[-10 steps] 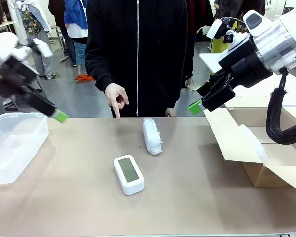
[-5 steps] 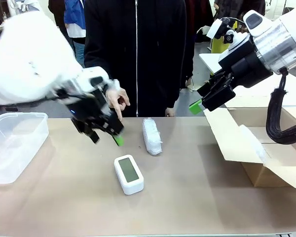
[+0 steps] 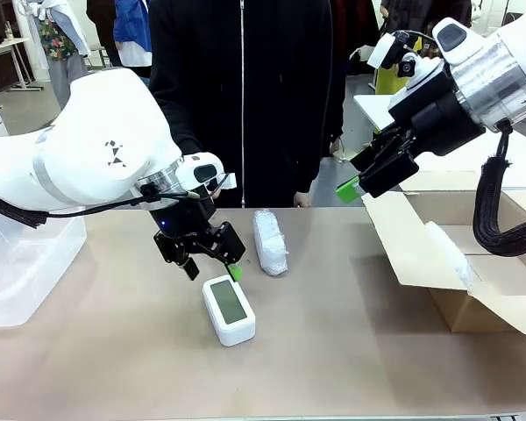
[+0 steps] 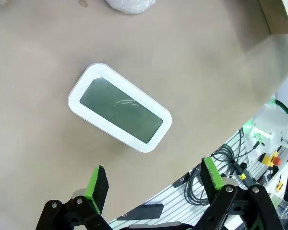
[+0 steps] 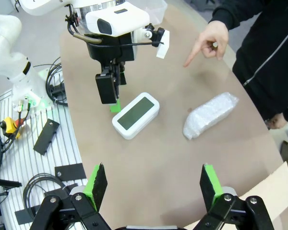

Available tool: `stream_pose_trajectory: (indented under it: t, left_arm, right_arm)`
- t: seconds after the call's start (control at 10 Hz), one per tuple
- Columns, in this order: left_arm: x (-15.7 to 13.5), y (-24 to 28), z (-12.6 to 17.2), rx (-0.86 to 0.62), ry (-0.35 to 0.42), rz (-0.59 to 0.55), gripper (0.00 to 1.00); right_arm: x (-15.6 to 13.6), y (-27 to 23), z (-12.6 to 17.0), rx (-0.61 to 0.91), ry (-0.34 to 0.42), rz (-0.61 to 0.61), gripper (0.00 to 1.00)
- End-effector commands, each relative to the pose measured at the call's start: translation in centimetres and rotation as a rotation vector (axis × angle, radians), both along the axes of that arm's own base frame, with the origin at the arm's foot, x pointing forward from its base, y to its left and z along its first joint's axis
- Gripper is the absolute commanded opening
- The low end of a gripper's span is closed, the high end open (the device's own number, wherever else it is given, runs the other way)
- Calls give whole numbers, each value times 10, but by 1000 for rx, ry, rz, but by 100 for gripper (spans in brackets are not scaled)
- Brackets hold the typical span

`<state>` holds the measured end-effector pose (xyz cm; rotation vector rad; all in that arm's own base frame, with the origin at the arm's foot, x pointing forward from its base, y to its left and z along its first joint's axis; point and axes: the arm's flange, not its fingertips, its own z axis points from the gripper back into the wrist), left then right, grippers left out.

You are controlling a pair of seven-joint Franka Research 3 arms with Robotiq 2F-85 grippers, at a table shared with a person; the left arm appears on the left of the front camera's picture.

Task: Separate and place wrapped and unwrapped clocks.
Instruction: Pick up the Digital clock indicated by the person.

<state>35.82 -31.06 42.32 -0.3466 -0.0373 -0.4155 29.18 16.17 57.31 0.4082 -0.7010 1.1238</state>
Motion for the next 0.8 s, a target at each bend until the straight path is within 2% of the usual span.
stream_pose_trajectory:
  t: [0.0, 0.2, 0.3, 0.5, 0.7]
  left_arm:
    - [0, 0, -2, 17, 12, -17, 100]
    - [-1, -1, -1, 4, 6, -4, 100]
    - [4, -12, -1, -52, 95, 141, 100]
    - [2, -32, -1, 0, 157, 310, 100]
    - [1, -48, -14, 70, 183, 457, 100]
  right_arm:
    - [0, -2, -1, -4, 6, 8, 100]
    - [0, -2, -1, -4, 6, 8, 100]
    - [0, -2, -1, -4, 6, 8, 100]
    - [0, -2, -1, -4, 6, 8, 100]
    - [0, -2, -1, -4, 6, 8, 100]
